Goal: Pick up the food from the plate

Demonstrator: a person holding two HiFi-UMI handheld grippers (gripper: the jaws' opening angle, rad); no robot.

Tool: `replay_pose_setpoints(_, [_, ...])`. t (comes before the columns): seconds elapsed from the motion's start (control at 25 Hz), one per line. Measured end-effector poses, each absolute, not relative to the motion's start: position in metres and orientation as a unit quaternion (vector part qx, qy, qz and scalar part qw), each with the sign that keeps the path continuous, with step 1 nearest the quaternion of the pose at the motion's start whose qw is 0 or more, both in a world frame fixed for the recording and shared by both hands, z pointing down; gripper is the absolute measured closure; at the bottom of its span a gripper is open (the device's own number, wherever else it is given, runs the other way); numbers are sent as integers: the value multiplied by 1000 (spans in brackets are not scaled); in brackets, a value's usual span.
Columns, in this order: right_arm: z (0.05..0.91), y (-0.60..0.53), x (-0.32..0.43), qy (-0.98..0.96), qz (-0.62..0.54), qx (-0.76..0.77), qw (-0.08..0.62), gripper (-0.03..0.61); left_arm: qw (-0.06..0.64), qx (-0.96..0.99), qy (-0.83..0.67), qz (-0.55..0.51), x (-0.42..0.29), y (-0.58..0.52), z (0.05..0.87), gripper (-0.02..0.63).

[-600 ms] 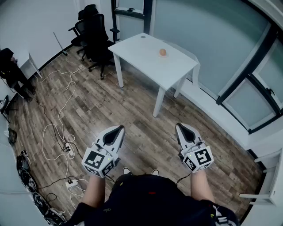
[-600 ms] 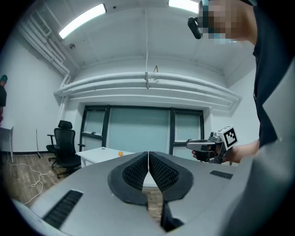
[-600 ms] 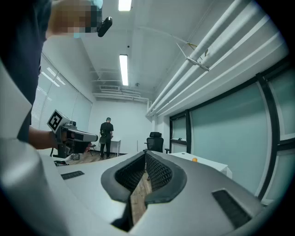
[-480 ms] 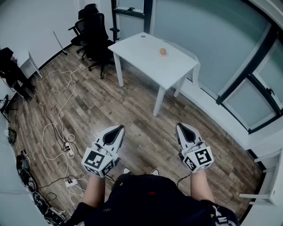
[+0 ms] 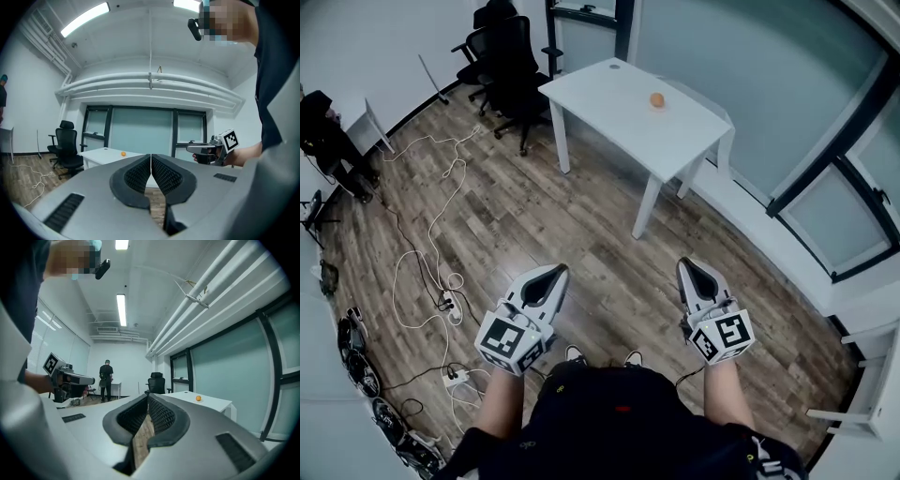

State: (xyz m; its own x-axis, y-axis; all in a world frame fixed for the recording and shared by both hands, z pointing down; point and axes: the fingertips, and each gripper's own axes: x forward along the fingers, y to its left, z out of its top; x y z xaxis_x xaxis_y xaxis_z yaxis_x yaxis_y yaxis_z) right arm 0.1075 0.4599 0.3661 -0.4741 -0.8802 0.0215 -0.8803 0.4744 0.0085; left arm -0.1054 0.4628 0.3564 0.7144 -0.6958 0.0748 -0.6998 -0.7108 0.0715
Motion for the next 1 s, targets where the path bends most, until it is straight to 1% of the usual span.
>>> replay_pose_setpoints(0.52, [389,449,45,-838,-1,544,43,551,56,930,-362,23,-173,446,401,591])
replay_pose_setpoints(1.0, [399,413,4,-854,11,518,53,551,67,927,-369,25,-205,418,403,591])
